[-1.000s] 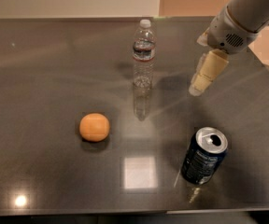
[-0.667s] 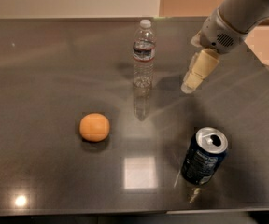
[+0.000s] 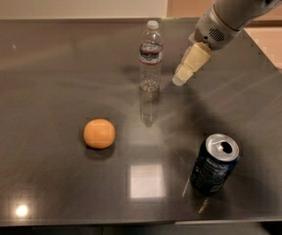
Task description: Move water bottle near pepsi can
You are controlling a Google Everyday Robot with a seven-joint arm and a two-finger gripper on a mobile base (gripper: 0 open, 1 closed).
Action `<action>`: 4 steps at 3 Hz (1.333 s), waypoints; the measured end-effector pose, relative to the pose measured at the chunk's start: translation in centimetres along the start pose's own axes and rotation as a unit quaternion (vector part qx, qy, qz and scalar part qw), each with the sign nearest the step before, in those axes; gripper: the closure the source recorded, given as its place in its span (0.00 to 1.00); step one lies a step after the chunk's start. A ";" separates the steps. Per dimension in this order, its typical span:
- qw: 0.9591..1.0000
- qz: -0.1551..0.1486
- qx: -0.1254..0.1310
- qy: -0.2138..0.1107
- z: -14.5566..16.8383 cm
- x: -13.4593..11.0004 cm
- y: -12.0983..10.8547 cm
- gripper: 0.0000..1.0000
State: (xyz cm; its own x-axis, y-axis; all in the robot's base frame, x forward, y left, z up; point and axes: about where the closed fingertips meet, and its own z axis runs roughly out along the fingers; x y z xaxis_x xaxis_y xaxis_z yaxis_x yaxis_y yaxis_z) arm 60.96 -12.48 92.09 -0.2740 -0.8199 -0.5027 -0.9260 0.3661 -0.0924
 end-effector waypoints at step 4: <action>0.997 0.027 0.006 -0.071 2.7 -6.5 -3.5 0.00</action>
Offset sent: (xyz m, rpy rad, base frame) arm 0.0656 0.0432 0.0105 0.1405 -0.0375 -0.0815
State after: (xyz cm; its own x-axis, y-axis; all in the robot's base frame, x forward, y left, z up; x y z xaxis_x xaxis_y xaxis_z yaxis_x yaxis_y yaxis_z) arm 66.68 -7.24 93.31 -0.2824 -0.7293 -0.6232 -0.9080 0.4129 -0.0717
